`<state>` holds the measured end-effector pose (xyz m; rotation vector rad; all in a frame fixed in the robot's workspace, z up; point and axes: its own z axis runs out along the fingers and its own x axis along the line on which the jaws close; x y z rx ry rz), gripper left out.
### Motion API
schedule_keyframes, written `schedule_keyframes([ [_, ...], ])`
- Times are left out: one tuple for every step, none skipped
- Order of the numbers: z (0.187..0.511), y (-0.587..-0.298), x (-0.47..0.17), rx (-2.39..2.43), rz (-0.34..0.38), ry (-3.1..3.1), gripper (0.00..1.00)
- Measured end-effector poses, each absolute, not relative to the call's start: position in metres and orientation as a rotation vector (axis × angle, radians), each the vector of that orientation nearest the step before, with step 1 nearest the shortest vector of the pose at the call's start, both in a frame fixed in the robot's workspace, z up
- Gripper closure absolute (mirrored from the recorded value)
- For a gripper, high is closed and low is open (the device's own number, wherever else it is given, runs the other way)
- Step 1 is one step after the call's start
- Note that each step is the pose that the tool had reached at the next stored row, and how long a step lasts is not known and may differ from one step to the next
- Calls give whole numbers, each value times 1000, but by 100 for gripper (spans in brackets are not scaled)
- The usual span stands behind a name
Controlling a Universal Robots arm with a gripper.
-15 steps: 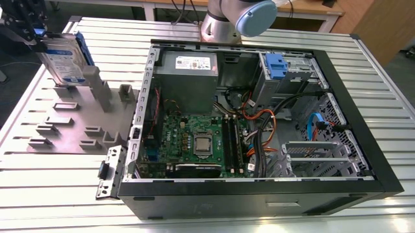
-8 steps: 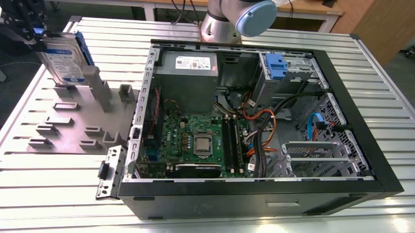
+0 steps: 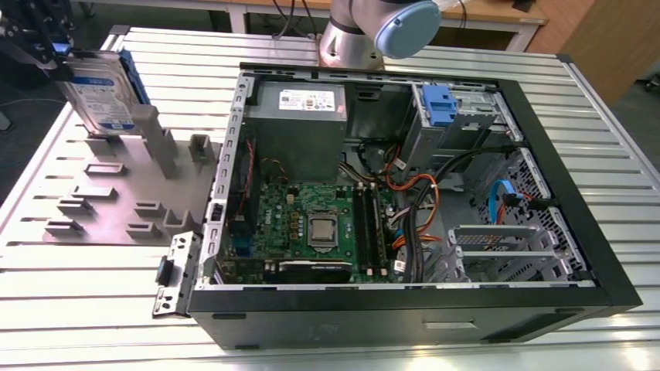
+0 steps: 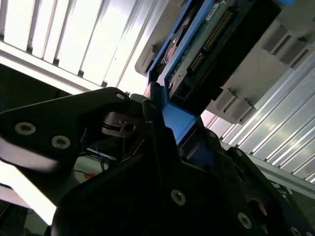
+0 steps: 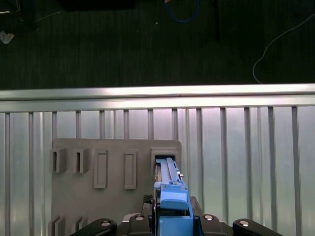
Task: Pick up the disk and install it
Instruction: 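Pick up the disk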
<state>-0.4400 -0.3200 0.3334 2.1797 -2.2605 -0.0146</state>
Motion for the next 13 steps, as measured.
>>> schedule_keyframes([
  [334,-320,-440,2180,-15,-2260,64],
  [334,-320,-440,2180,-15,-2260,64],
  [334,-320,-440,2180,-15,-2261,64],
  [334,-320,-440,2180,-15,-2261,64],
  [334,-320,-440,2180,-15,-2261,64],
  [335,-320,-440,2180,-16,-2261,64],
  [335,-320,-440,2180,-16,-2261,64],
  [335,-320,-440,2180,-17,-2261,64],
  [335,-320,-440,2181,-17,-2261,64],
  [336,-320,-440,2181,-17,-2261,64],
  [336,-320,-440,2181,-17,-2261,64],
  [336,-320,-440,2181,-17,-2261,64],
  [337,-320,-440,2181,-17,-2261,64],
])
